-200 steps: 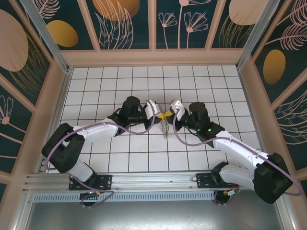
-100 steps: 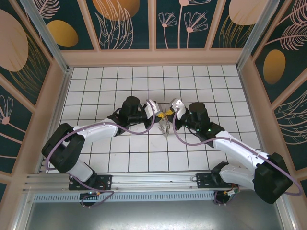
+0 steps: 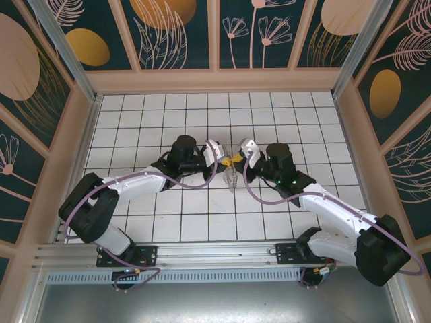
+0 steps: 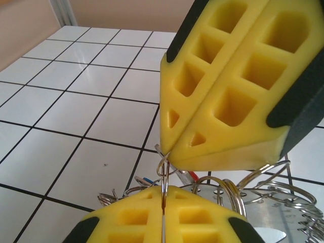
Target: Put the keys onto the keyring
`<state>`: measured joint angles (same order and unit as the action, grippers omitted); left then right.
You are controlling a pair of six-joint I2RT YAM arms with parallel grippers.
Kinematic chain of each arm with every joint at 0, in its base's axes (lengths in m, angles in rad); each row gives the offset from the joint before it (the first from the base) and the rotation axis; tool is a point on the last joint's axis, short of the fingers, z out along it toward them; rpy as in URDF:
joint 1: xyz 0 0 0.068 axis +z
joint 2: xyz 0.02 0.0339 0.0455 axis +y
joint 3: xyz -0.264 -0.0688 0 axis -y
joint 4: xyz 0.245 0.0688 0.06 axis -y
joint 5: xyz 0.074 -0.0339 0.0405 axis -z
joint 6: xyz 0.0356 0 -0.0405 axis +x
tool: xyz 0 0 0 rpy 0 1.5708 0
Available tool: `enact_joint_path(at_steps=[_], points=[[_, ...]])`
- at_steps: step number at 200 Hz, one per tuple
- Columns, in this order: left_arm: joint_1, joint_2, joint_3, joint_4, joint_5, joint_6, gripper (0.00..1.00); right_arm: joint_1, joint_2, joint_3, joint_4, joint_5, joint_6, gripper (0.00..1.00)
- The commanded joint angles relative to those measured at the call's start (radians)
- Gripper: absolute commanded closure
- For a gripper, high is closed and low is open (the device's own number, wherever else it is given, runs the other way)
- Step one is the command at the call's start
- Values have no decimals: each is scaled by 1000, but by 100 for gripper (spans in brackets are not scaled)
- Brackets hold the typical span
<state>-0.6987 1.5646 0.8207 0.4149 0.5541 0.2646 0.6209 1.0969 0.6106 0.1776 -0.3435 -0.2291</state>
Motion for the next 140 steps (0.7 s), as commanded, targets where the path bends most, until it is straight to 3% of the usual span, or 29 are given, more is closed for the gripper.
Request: enact_joint_path(at_steps=[1,24,54,87,140], points=[[4,4,5,1,19,1,89,2,2,47,66,-69,-15,100],[4,8,6,-3,31,7,84,2,8,50,62,-78,-17,100],[4,15,18,-11,42,10,86,3,17,57,46,-79,-19,100],[4,10,19,-9,32,17,100,3,21,59,7,-67,-22,100],[4,12,26,11,50,22,100,5,63,105,-86,-44,-42,100]])
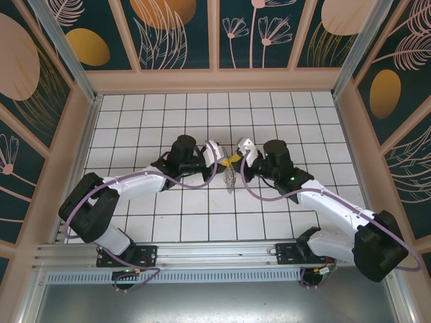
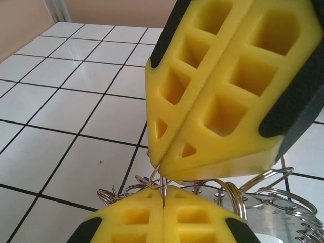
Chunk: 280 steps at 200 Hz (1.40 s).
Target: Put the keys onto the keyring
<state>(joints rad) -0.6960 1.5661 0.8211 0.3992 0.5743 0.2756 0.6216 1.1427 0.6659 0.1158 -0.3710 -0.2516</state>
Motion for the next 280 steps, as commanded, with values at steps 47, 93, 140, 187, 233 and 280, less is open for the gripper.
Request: enact_joint_path(at_steps=[47,93,140,187,233,280], points=[[2,3,23,28,19,14,100,9,22,50,-22,-16,-19,95],[1,1,19,27,12,13,100,9,26,54,-23,-18,-19,93],[3,2,21,27,6,14,100,9,34,57,-30,-16,-20,93],[1,8,26,27,8,12,100,9,39,57,-32,-17,-19,91],[2,8,26,27,8,8,100,9,40,54,-32,-16,-23,90],[2,10,31,24,6,8,100,9,46,54,-32,-24,-25,89]])
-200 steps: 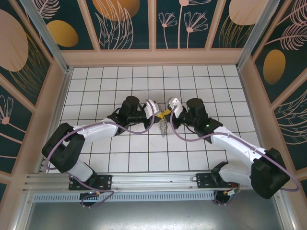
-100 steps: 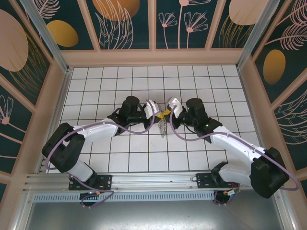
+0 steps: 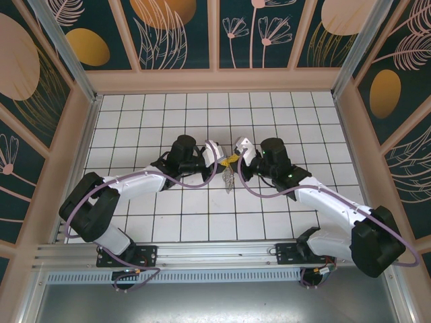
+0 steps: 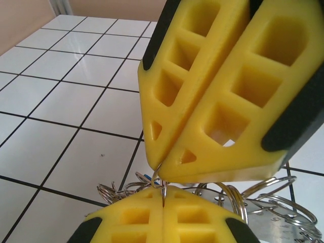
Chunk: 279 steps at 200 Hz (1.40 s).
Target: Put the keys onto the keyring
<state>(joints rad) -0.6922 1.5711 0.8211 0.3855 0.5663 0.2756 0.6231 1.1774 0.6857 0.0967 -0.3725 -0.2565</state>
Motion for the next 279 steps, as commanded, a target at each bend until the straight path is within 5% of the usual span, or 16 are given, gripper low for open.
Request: enact_joint_path(at_steps=[1,44,183,279], points=[[-2,5,31,38,14,9,100,7,11,33,-14,-22,-20,89],[-2,3,29,42,11,4,100,7,10,28,-3,12,-19,100],[-3,12,-100,288,-74,-195,100,-19,2,1,71,124,153,100],[-2,23,-24,114,-33,-84,83,3,11,23,97,-14,81,100]])
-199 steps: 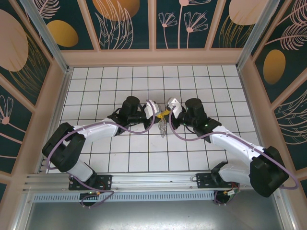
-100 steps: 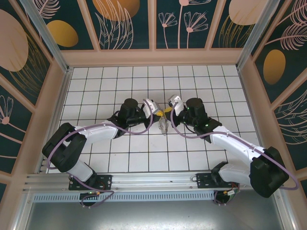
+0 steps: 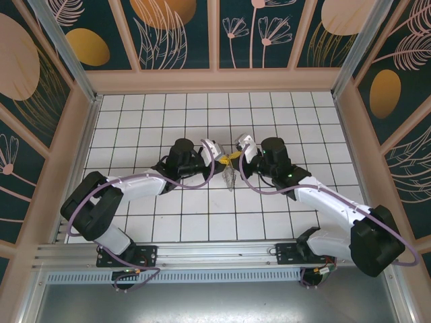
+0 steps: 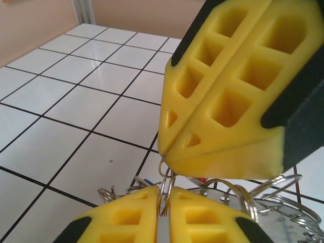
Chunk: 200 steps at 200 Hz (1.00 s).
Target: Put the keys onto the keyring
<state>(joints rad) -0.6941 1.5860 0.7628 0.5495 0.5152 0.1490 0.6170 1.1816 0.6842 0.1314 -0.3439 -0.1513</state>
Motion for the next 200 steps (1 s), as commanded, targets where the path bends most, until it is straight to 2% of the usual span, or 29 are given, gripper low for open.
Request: enact_joint_path(at_steps=[1,68,109,142,200], points=[[0,8,35,-51,19,44,83,9,6,25,62,-43,-25,100],[0,6,49,-75,17,57,82,19,8,39,43,-50,-44,100],[-1,-7,41,-75,3,63,100,20,4,40,28,-7,-34,100],[0,-21,25,-52,5,55,100,13,-20,-3,22,105,-10,100],[0,-27,-10,12,-11,18,100,-3,-25,-48,58,119,44,100]])
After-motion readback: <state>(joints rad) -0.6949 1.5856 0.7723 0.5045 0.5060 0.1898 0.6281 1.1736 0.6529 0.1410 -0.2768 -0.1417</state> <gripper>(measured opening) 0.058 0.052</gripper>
